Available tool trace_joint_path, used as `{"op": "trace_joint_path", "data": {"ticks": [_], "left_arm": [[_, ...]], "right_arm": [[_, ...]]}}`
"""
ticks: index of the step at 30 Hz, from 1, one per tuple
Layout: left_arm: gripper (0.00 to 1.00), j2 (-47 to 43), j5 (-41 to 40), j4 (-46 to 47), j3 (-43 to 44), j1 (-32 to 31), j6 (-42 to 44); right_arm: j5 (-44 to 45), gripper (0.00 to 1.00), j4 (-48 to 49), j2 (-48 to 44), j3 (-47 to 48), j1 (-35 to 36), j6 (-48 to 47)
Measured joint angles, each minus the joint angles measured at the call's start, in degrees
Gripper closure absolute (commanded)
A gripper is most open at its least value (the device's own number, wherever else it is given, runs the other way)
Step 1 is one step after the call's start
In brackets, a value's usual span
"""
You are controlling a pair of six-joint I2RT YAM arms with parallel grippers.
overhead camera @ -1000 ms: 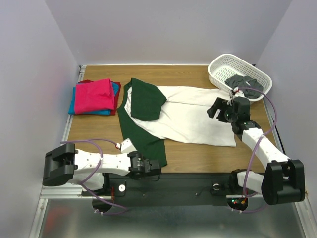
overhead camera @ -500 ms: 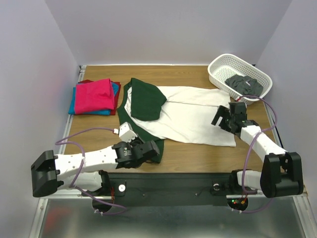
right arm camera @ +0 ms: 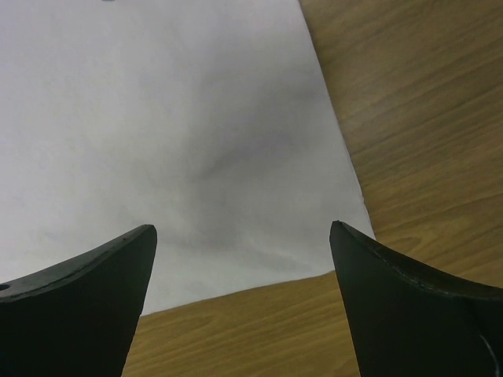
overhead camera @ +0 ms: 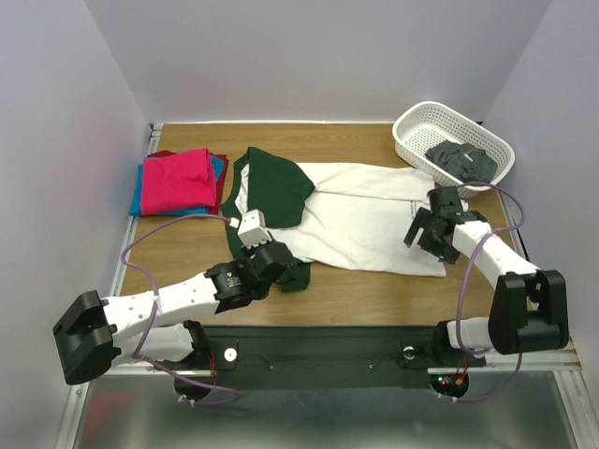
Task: Fold and stack the t-shirts
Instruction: Fold the tshirt
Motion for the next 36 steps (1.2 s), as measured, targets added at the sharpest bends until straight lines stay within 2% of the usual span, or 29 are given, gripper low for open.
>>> {"op": "trace_joint_path", "data": {"ticks": [9, 24, 26, 30, 36], "left_arm": [[1.00, 0.15, 6.14, 6.62, -2.29, 0.35, 7.56], [1.00, 1.36, 8.07, 8.74, -2.54, 0.74, 10.84], [1.00, 1.53, 8.57, 8.83, -2.54, 0.74, 11.06], [1.00, 1.53, 8.96, 8.98, -2.58, 0.76, 11.13], [1.00, 1.16, 9.25, 9.18, -2.99, 1.05, 11.15]], "right_arm": [[-1.64, 0.05, -5.25, 5.40, -1.18, -1.07, 4.31], [1.81, 0.06, -11.37, 2.58, -1.07, -1.99, 6.45], [1.75, 0.09, -11.37, 2.95, -1.07, -2.14, 6.71], [0.70, 0.22, -11.26, 3.69, -1.09, -2.25, 8.22], [-0.92, 0.29, -10.19, 3.78, -2.84, -2.29, 10.73]]}}
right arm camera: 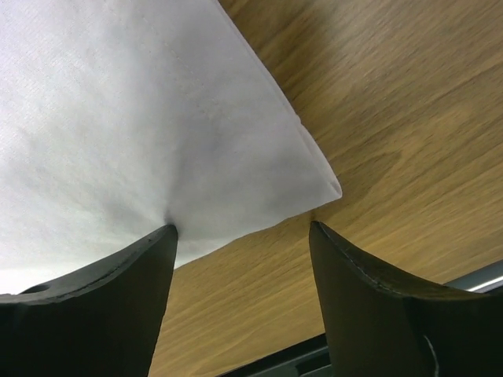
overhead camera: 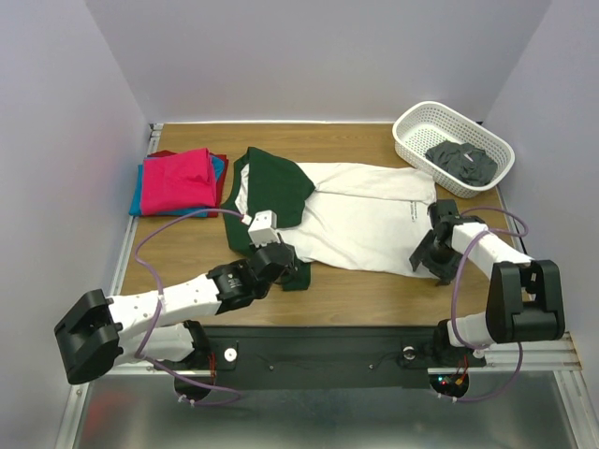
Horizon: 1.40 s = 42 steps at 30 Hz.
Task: Fold and stack the t-shirts
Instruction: Fold the tshirt
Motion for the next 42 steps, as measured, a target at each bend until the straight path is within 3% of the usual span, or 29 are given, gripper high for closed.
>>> {"op": "trace_joint_path", "data": {"ticks": [5, 12, 17, 18, 20, 30, 42], "left_arm": [[1.00, -1.03, 0.26, 0.00, -0.04, 0.04, 0.00], [1.00, -1.18, 0.79, 0.09, -0.39, 0.44, -0.02], [1.00, -1.18, 1.07, 0.17, -0.44, 0.52, 0.02], [1.00, -1.18, 1.09, 0.17, -0.44, 0.55, 0.04], [1.00, -1.18, 1.16, 0.15, -0.44, 0.59, 0.07], [1.00, -3.30, 1.79, 0.04, -0.87, 2.23, 1.42], [1.00, -0.13, 7.80, 6.58, 2.60, 13.55, 13.35]], "right_arm": [[-0.94, 0.36, 0.74, 0.00, -0.61, -0.26, 1.01], [-1.49, 0.55, 2.16, -0.24, -1.11, -0.26, 1.97], [-1.73, 0.78, 3.04, -0.37, -1.33, -0.26, 2.34], [-1.70, 0.89, 3.19, -0.39, -1.33, -0.26, 2.29], [-1.75, 1.00, 3.48, -0.42, -1.33, -0.26, 2.32], [-2.36, 1.00, 3.72, -0.50, -1.14, -0.26, -0.35], [-8.09, 0.99, 7.50, -1.36, 5.11, -0.26, -11.58]]}}
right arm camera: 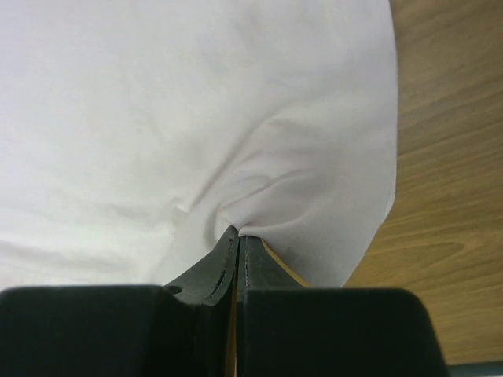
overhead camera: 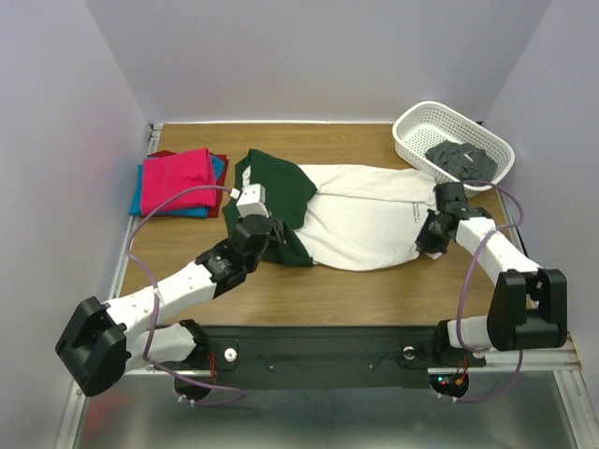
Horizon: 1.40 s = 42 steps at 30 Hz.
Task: Fold and stack the t-shirts
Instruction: Fold the tshirt
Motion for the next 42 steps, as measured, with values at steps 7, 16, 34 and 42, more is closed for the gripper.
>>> {"op": "trace_joint_path", "data": {"ticks": [7, 16, 34, 42], "left_arm": [[1.00, 4.17, 3.13, 5.35, 4.09, 4.42, 6.69], [1.00, 9.86, 7.43, 10.16, 10.34, 7.96, 14.69], [1.00, 21.20, 12.11, 13.79, 18.23, 17.44, 21.35], [1.00, 22.29, 14.43, 14.73, 20.02, 19.96, 21.59]], "right_arm": [[-1.57, 1.00, 4.09, -0.59, 0.90, 0.00, -3.93], [-1.95, 1.00, 7.54, 9.18, 10.10, 0.00, -7.23], [1.29, 1.00, 9.90, 23.54, 21.00, 0.00, -10.75], [2.25, 1.00, 9.99, 25.00, 23.17, 0.00, -11.50]]}}
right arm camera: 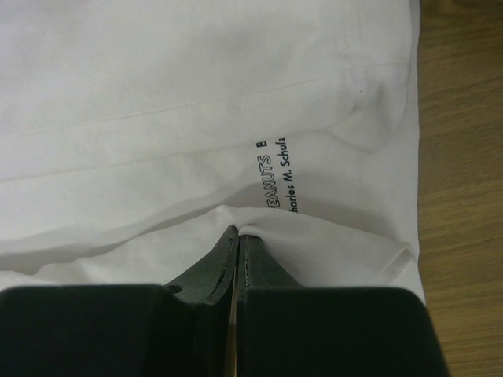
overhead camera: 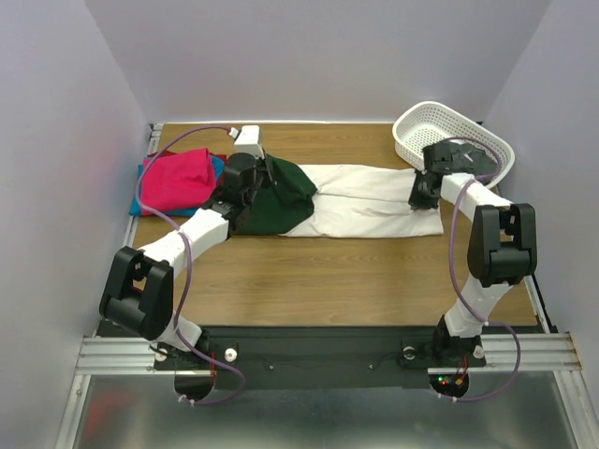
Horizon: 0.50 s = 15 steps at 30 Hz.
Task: Fold and stack the t-shirts
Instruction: Fold the tshirt
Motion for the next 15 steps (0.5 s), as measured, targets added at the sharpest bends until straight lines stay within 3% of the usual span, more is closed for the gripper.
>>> {"op": "trace_joint_path", "data": {"ticks": [15], "left_arm": [[1.00, 1.27, 3.30, 0.28, 2.56, 3.34, 0.24]], "right_arm": [[1.07, 0.99, 0.15, 3.41, 4.26, 0.00, -0.90]]}}
